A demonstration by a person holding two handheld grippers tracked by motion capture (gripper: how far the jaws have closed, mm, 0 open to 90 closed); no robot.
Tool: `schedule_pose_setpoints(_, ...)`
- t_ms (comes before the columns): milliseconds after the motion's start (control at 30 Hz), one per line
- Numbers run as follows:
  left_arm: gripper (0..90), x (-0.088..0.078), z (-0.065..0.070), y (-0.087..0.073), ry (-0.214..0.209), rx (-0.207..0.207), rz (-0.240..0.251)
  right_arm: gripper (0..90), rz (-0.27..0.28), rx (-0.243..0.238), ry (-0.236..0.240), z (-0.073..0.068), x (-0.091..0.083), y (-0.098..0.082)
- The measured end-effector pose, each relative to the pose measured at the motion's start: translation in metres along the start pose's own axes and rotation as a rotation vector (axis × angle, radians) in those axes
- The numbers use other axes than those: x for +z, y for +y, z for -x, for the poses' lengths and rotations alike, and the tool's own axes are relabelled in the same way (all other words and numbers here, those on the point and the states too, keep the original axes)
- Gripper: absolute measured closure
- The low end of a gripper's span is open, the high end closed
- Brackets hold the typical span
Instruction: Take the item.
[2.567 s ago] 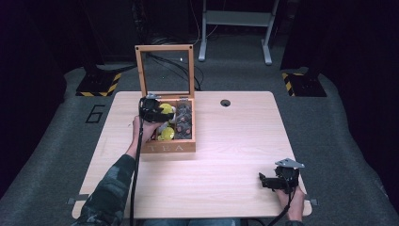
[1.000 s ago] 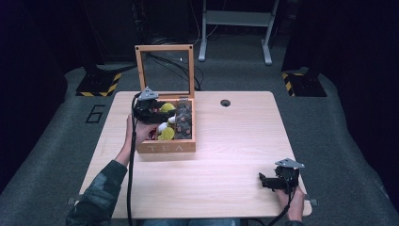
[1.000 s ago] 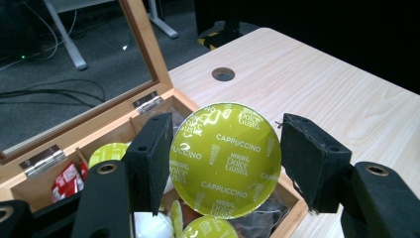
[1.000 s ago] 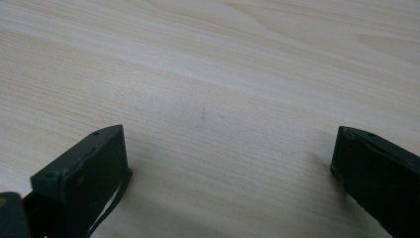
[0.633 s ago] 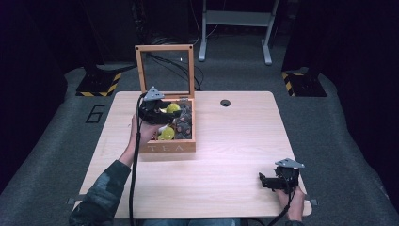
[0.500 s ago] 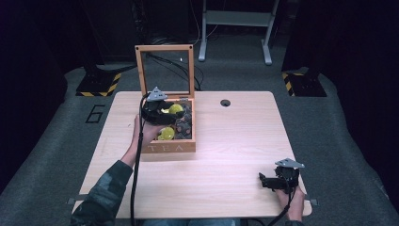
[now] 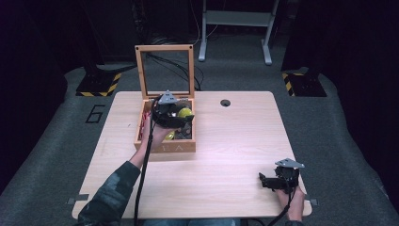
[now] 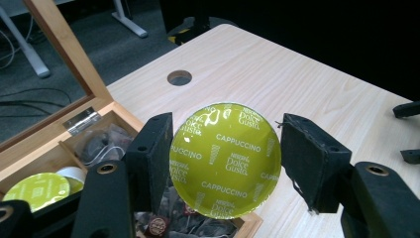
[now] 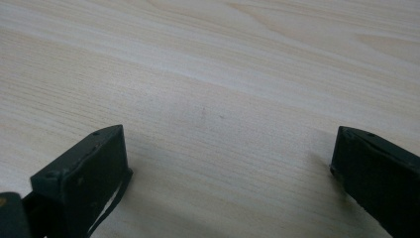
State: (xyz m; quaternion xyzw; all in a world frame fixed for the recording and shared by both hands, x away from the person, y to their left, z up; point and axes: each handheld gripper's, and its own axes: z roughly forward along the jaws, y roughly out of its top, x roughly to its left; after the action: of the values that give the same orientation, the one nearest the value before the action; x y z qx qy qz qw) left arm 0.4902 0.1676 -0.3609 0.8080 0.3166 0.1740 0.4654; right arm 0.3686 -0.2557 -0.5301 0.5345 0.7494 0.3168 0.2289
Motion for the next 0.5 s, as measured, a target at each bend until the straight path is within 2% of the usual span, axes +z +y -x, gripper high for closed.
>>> schedule_pose_setpoints(500,38.7,0.021,0.015,0.002,-0.039,0.012,-0.036,0.4,0.0,-0.001,0.0,0.0,0.0,0.0)
